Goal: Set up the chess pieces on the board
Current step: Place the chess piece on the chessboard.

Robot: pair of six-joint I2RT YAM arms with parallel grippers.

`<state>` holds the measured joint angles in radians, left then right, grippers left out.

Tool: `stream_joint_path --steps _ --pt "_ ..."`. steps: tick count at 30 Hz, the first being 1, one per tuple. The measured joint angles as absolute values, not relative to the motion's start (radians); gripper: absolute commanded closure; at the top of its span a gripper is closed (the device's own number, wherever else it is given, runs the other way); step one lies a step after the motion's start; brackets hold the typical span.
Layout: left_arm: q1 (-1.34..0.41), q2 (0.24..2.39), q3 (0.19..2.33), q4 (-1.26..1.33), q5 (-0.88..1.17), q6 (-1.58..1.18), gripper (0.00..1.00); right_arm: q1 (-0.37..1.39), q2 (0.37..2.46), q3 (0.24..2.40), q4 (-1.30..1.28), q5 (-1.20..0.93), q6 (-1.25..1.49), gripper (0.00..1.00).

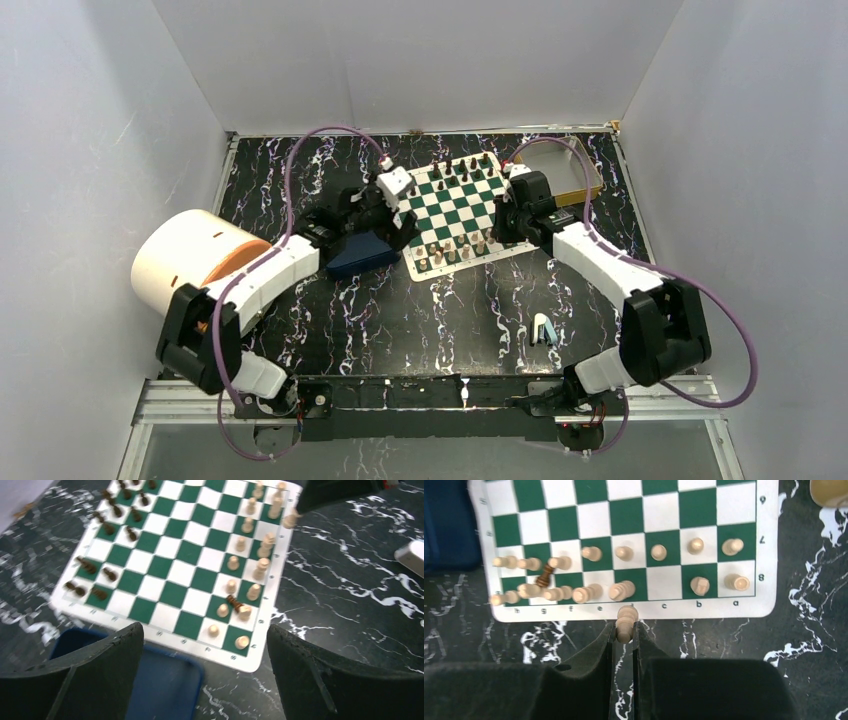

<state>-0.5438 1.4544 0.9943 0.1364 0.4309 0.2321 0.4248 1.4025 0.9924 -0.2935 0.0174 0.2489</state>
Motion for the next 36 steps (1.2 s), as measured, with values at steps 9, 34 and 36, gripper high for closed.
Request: stream_joint_path --steps 9,34,36 --pt "-0.52 1.248 0.844 0.138 0.126 0.067 0.08 0.425 1.508 0.994 -0.321 0.094 0.234 0.81" --pt "-0.519 1.14 0.778 0.118 -0.17 0.02 0.09 0.408 1.681 1.087 -0.312 0.107 0.236 0.78" --pt "-0.519 1.138 0.778 0.118 -0.17 0.023 0.09 0.406 1.697 1.089 -0.313 0.11 0.236 0.76"
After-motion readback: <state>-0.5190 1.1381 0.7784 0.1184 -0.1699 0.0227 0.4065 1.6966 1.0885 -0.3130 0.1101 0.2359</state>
